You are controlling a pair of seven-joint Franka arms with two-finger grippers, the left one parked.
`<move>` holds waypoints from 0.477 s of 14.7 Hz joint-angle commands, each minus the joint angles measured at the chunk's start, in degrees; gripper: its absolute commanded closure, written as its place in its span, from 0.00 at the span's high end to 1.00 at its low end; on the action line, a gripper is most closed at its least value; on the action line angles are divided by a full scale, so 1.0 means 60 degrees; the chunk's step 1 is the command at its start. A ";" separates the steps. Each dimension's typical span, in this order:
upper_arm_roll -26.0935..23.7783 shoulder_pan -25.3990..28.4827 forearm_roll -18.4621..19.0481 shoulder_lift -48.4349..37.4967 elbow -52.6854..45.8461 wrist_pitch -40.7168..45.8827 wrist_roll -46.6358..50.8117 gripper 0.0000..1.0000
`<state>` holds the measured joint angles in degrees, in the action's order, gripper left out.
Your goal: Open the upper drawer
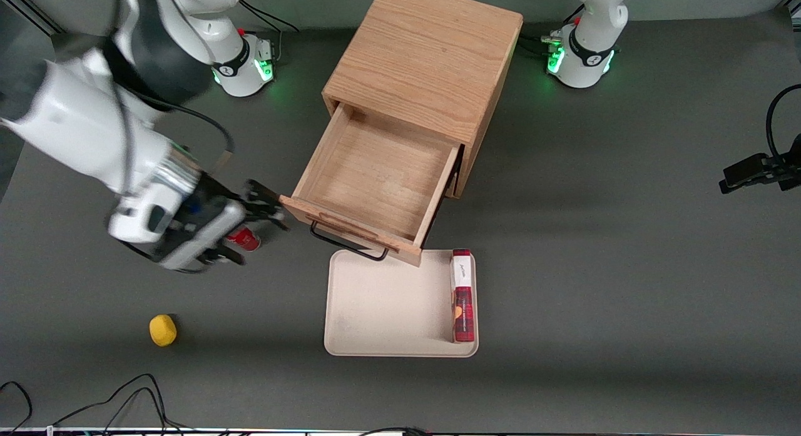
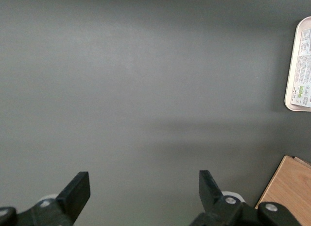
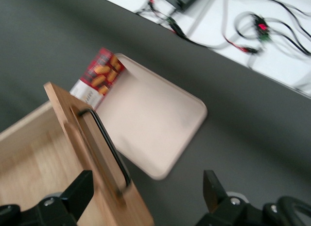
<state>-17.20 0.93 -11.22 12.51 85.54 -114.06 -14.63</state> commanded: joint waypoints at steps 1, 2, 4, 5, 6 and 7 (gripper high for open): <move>0.1047 -0.0373 -0.0312 -0.1159 0.0465 0.1470 0.0387 1.00; 0.1151 -0.0752 -0.0298 -0.1278 0.0523 0.1939 0.0402 1.00; 0.1210 -0.1267 0.0110 -0.1453 0.0509 0.2702 0.0882 1.00; 0.1269 -0.1283 0.0678 -0.1512 0.0524 0.3025 0.1582 1.00; 0.1269 -0.1284 0.1220 -0.1600 0.0524 0.3405 0.2299 1.00; 0.1269 -0.1284 0.1487 -0.1615 0.0524 0.3699 0.2800 1.00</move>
<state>-9.17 -7.54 -6.28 4.57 87.12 -94.33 -5.54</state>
